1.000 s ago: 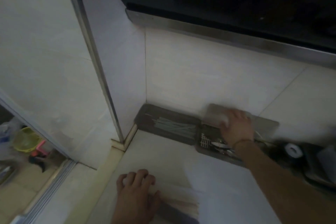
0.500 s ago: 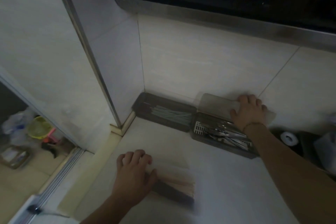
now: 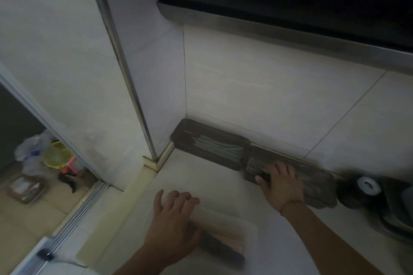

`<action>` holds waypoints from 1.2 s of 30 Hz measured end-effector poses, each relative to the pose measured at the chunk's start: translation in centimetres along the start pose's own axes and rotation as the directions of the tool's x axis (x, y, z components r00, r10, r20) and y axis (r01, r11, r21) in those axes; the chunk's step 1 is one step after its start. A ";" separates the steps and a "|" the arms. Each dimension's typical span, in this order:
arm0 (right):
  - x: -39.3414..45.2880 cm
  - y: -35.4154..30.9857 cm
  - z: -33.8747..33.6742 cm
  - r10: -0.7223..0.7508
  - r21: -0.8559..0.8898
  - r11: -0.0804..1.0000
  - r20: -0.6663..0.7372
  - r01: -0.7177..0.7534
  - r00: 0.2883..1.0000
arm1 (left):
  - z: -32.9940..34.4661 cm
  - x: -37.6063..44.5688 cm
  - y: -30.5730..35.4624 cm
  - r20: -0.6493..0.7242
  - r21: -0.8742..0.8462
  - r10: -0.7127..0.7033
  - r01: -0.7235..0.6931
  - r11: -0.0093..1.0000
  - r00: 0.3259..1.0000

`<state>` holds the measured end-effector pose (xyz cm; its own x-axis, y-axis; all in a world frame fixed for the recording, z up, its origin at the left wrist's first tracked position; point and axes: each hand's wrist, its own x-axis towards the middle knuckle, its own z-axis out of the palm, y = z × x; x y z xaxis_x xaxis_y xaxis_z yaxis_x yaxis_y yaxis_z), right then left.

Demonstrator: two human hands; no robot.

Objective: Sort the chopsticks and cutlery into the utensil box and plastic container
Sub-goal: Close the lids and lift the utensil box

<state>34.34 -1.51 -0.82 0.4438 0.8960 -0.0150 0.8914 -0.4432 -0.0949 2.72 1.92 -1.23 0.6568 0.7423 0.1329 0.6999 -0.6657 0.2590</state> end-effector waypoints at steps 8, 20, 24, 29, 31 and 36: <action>9.3 -8.9 -0.6 -0.173 0.028 0.985 0.206 0.170 0.963 | -0.2 -1.1 -3.3 0.097 0.020 -0.063 0.062 0.998 0.993; 11.5 -13.7 0.5 -0.137 -0.137 0.969 0.389 0.205 0.911 | -1.6 -3.3 -9.2 -0.001 0.098 -0.328 0.327 0.940 0.945; 7.3 -15.5 1.7 -0.042 -0.145 0.986 0.258 0.082 0.965 | -1.4 -3.2 -9.5 -0.005 0.109 -0.337 0.335 0.936 0.942; 2.8 -16.5 1.4 -0.024 -0.052 0.998 0.260 0.039 0.965 | -1.5 -3.3 -9.4 -0.029 0.095 -0.332 0.333 0.938 0.943; 0.9 -15.8 1.0 -0.013 -0.019 1.000 0.267 0.018 0.964 | -1.7 -3.3 -9.3 -0.021 0.093 -0.330 0.330 0.939 0.944; -4.1 -11.8 -1.5 0.046 0.009 0.999 0.248 -0.050 0.968 | -1.9 -3.6 -9.4 0.023 0.073 -0.323 0.320 0.944 0.946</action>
<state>22.13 0.02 1.87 0.4475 0.8537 -0.2662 0.8675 -0.4867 -0.1025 -6.75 5.67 -2.35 0.4022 0.9153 0.0198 0.8919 -0.3966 0.2171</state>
